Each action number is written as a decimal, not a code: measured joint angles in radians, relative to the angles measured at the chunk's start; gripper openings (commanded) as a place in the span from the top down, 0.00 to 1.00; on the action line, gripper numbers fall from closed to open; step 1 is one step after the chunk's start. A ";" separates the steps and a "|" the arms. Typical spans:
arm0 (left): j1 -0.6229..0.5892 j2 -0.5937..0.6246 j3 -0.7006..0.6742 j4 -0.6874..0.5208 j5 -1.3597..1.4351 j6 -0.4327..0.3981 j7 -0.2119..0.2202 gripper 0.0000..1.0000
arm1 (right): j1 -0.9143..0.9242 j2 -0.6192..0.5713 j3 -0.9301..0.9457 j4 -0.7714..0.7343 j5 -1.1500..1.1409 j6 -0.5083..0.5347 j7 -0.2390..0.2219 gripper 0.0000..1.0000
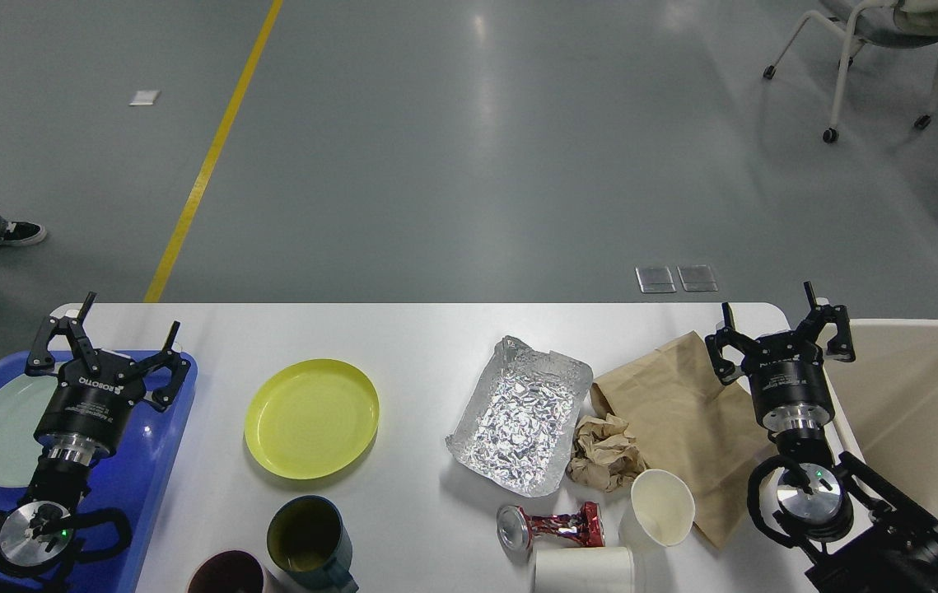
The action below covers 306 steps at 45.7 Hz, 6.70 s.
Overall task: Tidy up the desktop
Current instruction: 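Raise the left gripper up and away from the blue tray, then lower the left gripper onto the dark green cup beside the yellow plate, then grasp the dark green cup with the left gripper and lift it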
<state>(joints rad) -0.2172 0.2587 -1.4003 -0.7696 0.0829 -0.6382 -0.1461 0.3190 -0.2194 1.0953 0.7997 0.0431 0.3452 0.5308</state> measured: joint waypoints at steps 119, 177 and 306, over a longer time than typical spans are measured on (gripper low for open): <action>-2.538 -0.200 2.943 -0.889 -0.451 -0.196 0.256 0.03 | 0.000 0.000 0.000 -0.002 -0.001 0.000 0.000 0.00; -1.713 -0.186 2.727 -0.751 -0.317 0.148 0.226 0.07 | 0.000 0.000 0.000 -0.002 0.000 0.000 0.000 0.00; -2.291 -0.035 2.935 -0.951 -0.195 -0.107 0.187 1.00 | 0.000 0.002 0.000 -0.005 0.000 0.000 0.000 0.00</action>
<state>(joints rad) -2.5082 0.2233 1.5351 -1.7203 -0.1124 -0.7448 0.0405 0.3191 -0.2178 1.0953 0.7946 0.0430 0.3451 0.5308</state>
